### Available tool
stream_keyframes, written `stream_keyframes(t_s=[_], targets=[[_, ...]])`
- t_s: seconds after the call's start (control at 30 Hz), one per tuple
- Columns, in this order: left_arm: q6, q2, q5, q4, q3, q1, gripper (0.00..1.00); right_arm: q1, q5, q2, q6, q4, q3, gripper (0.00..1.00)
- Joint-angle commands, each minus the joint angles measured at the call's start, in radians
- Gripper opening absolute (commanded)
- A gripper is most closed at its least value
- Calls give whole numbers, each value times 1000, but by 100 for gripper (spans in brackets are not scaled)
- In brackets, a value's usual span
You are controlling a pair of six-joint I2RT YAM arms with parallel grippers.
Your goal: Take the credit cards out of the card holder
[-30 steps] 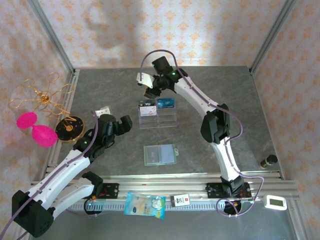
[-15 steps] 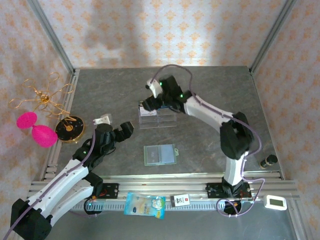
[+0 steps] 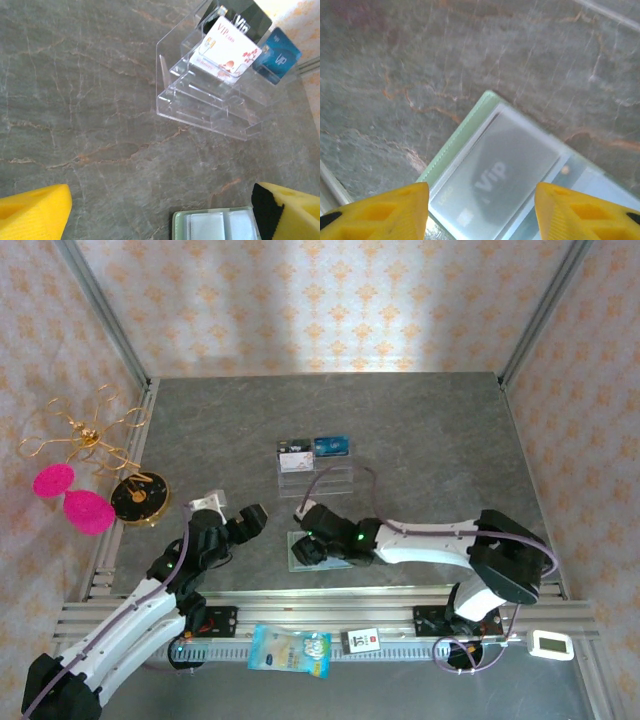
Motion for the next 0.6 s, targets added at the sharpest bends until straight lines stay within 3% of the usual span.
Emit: stream_keyframes(t_s=[0.0, 0.43, 0.5, 0.57], targets=[[-22, -17, 30, 41, -15, 11, 93, 34, 147, 56, 46, -44, 53, 56], [-22, 4, 58, 81, -34, 11, 89, 59, 181, 196, 33, -105, 130, 51], [-18, 14, 67, 87, -34, 12, 87, 60, 181, 212, 39, -107, 126, 47], [-15, 23, 77, 95, -35, 12, 84, 60, 183, 227, 47, -111, 126, 36]])
